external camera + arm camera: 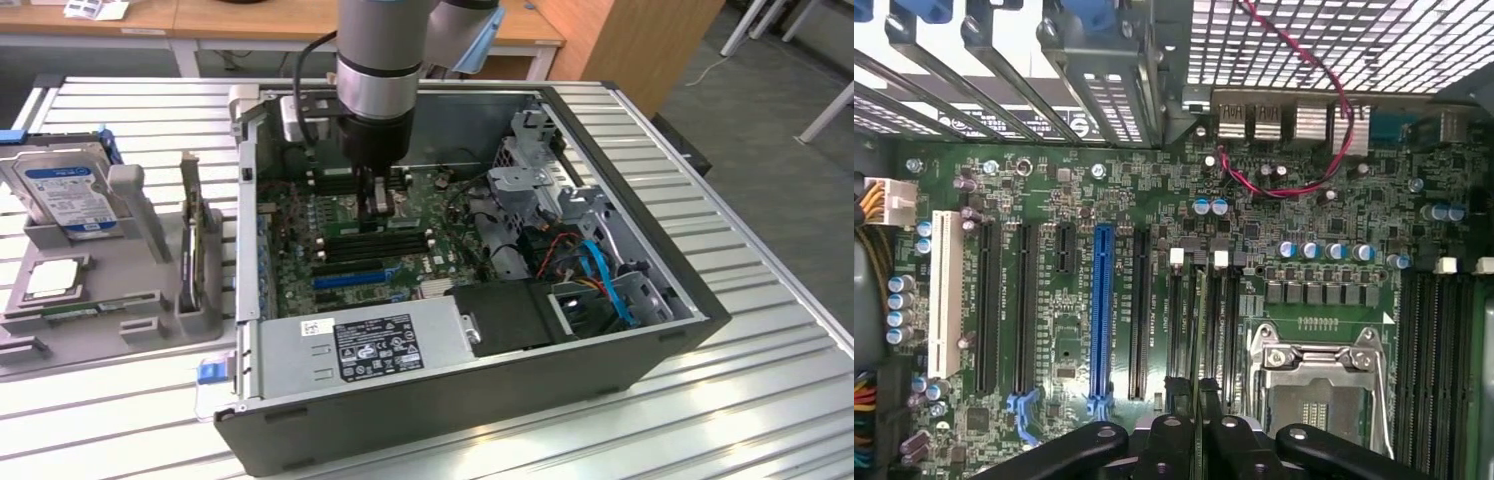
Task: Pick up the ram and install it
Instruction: 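Insert the ram into the slot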
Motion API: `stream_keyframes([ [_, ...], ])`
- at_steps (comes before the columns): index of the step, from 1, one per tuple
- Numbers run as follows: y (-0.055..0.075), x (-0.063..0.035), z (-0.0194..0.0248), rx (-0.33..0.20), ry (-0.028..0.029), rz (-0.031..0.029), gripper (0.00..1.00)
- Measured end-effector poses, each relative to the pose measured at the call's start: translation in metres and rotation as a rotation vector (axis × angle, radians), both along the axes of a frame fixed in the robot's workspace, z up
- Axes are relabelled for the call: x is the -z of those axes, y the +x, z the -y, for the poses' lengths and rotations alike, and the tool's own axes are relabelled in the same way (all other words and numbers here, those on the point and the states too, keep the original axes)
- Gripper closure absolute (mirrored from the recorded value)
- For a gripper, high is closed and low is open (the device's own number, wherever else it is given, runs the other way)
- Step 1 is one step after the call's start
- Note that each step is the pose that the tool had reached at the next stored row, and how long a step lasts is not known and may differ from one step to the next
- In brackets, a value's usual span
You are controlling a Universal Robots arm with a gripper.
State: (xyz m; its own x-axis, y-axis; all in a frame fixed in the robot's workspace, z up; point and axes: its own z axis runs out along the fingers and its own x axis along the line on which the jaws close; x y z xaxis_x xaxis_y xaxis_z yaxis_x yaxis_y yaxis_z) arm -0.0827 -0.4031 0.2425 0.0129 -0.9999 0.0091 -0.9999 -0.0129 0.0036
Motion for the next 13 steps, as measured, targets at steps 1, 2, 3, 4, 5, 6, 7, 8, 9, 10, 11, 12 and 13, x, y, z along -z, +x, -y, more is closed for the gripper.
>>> stream_keyframes([
  [1,0.0,0.0019,0.0,0.0,-0.0001,0.0,0.87],
  [2,0.0,0.0037,0.0,0.0,-0.0001,0.0,0.87],
  [3,0.0,0.0051,0.0,0.0,-0.0001,0.0,0.87],
  [4,-0.0001,0.0054,0.0,0.0,-0.0004,0.0,0.87],
  [5,-0.0001,0.0054,0.0,0.0,-0.0004,0.0,0.87],
  [6,-0.0001,0.0054,0.0001,0.0,-0.0005,-0.0001,0.87],
  [7,-0.0001,0.0054,0.0,0.0,-0.0004,0.0,0.87],
  [8,0.0,0.0055,0.0,0.0,-0.0004,0.0,0.87],
  [9,0.0,0.0056,0.0,0.0,-0.0003,0.0,0.87],
  [10,0.0001,0.0056,0.0,0.0,-0.0003,0.0001,0.87],
  [11,0.0006,0.0057,0.0,0.0,-0.0002,0.0001,0.87],
  [12,0.0012,0.0057,0.0,0.0,-0.0001,0.0001,0.87],
  [13,0.0019,0.0057,0.0002,0.0,-0.0002,0.0001,0.87],
])
